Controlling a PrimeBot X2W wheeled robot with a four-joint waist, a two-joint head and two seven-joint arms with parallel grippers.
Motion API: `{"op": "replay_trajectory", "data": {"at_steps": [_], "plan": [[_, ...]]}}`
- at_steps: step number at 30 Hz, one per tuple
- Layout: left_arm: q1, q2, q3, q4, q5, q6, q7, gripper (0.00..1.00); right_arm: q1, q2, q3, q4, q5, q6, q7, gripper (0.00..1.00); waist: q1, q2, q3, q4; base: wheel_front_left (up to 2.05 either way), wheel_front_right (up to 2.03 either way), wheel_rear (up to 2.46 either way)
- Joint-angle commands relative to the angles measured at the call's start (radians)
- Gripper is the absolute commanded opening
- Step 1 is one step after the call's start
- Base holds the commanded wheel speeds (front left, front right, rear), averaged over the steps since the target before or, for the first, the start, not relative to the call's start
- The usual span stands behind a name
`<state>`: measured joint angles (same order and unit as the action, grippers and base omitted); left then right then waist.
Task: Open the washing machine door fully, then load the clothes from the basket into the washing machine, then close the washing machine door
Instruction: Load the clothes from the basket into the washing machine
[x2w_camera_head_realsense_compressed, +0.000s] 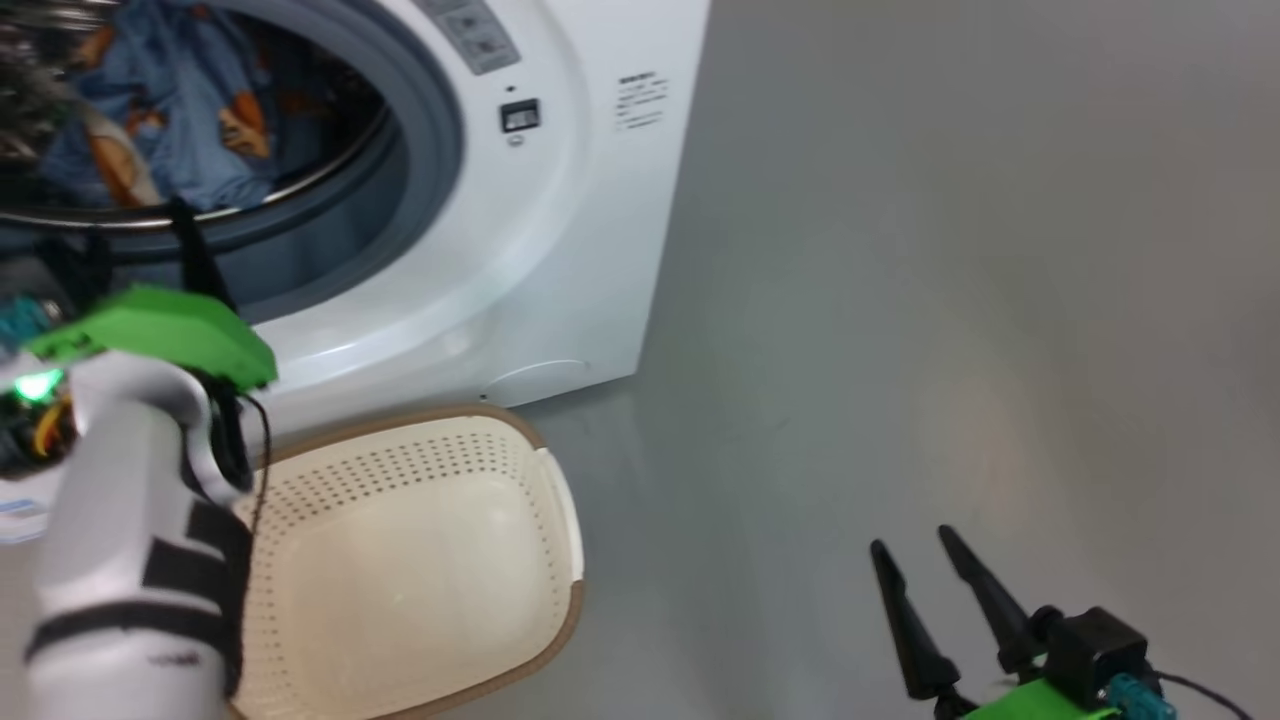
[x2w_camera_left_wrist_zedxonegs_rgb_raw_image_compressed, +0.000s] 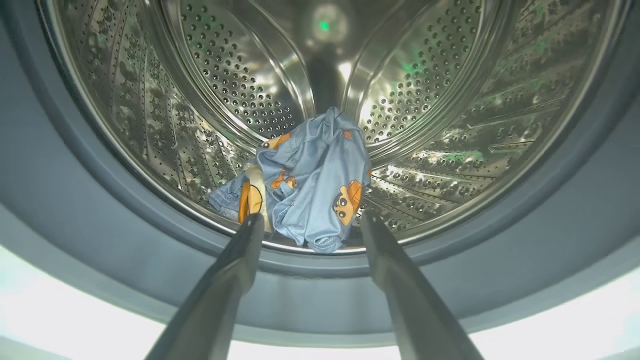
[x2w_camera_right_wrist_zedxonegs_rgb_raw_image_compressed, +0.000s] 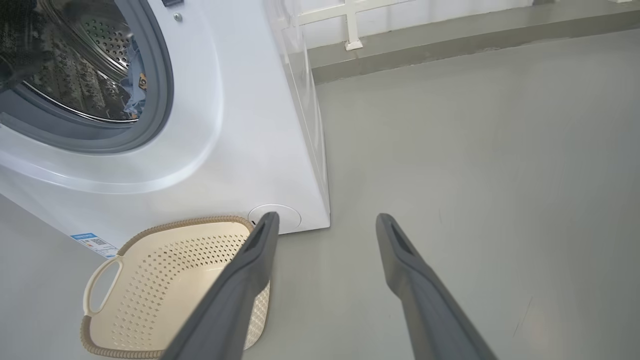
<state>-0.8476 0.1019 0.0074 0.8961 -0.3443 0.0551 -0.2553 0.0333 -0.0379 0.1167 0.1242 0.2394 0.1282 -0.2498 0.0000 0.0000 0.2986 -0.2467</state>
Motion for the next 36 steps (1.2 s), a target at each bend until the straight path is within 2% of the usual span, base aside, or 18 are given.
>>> {"op": "replay_trajectory", "data": {"at_steps": [1,9,16,22,28,36], "plan": [[0.063,0.021,0.020,-0.067,0.020,-0.004,-0.006,1.00,-0.032,-0.012,0.007,-0.026,-0.011,0.003,-0.012,1.00,0.0000,0.0000,-0.020,0.041,0.00,0.00,0.00],[0.308,-0.028,0.024,-0.270,0.065,-0.039,-0.006,1.00,-0.044,-0.012,-0.052,-0.035,-0.035,0.003,-0.012,1.00,0.0000,0.0000,-0.057,0.089,0.00,0.00,0.00],[0.481,-0.045,0.003,-0.444,0.125,-0.038,-0.006,1.00,-0.048,-0.012,-0.058,-0.044,-0.065,0.003,-0.012,1.00,0.0000,0.0000,-0.086,0.110,0.00,0.00,0.00],[0.655,-0.051,0.027,-0.564,0.116,-0.009,-0.006,1.00,-0.054,-0.012,-0.046,-0.057,-0.102,0.003,-0.012,1.00,0.0000,0.0000,-0.121,0.112,0.00,0.00,0.00],[0.801,-0.051,-0.003,-0.641,0.026,0.036,-0.006,1.00,-0.021,-0.012,-0.064,-0.056,-0.128,0.003,-0.012,1.00,0.0000,0.0000,-0.192,0.133,0.00,0.00,0.00],[0.905,-0.052,-0.034,-0.702,-0.024,0.086,-0.006,1.00,0.018,-0.012,-0.055,-0.060,-0.146,0.003,-0.012,1.00,0.0000,0.0000,-0.287,0.160,0.00,0.00,0.00]]}}
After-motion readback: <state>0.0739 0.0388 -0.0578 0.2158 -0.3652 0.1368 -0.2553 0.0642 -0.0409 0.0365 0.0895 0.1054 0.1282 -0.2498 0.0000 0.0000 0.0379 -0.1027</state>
